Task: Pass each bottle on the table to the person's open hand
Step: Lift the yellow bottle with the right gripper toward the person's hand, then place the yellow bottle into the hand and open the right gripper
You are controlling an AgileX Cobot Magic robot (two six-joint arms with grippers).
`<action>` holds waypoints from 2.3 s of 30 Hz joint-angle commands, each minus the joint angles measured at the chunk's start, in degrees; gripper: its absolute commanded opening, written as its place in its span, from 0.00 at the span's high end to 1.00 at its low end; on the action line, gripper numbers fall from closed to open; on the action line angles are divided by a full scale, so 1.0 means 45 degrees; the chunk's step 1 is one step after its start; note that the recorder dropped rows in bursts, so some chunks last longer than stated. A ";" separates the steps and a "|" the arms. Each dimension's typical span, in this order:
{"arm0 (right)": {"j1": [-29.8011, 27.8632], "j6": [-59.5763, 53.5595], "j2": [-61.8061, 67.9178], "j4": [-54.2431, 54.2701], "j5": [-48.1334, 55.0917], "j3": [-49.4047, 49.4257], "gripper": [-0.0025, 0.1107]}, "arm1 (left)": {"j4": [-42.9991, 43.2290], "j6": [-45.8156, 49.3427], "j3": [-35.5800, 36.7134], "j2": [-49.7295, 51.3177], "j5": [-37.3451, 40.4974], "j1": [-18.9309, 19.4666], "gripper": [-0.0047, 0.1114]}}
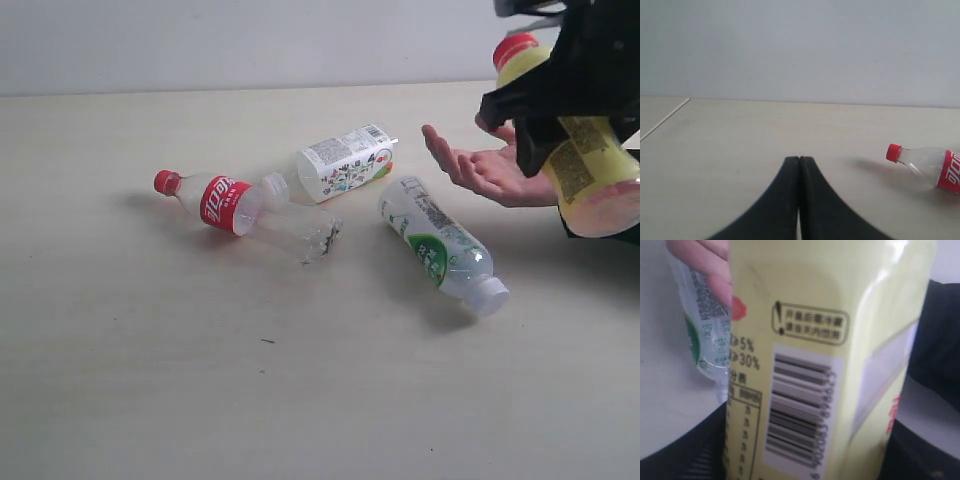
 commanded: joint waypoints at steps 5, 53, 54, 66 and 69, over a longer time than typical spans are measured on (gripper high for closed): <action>-0.0642 -0.0039 0.2617 -0.0140 -0.0553 -0.0448 0.98 | -0.0113 -0.0015 0.0002 -0.0061 0.0025 -0.0049 0.96; -0.0776 -0.0272 0.4688 0.0360 -0.0971 -0.2486 0.45 | -0.0113 -0.0015 0.0002 -0.0061 0.0025 -0.0049 0.96; -0.0776 -0.0272 0.4688 0.0360 -0.0971 -0.2486 0.43 | -0.0113 -0.0015 0.0002 -0.0061 0.0025 -0.0049 0.96; -0.0776 -0.0272 0.4688 0.0014 -0.0971 -0.2486 0.31 | -0.0113 -0.0015 0.0002 -0.0061 0.0025 -0.0049 0.96; -0.0776 -0.0272 0.4688 -0.0102 -0.0971 -0.2486 0.31 | -0.0113 -0.0015 0.0002 -0.0061 0.0025 -0.0049 0.96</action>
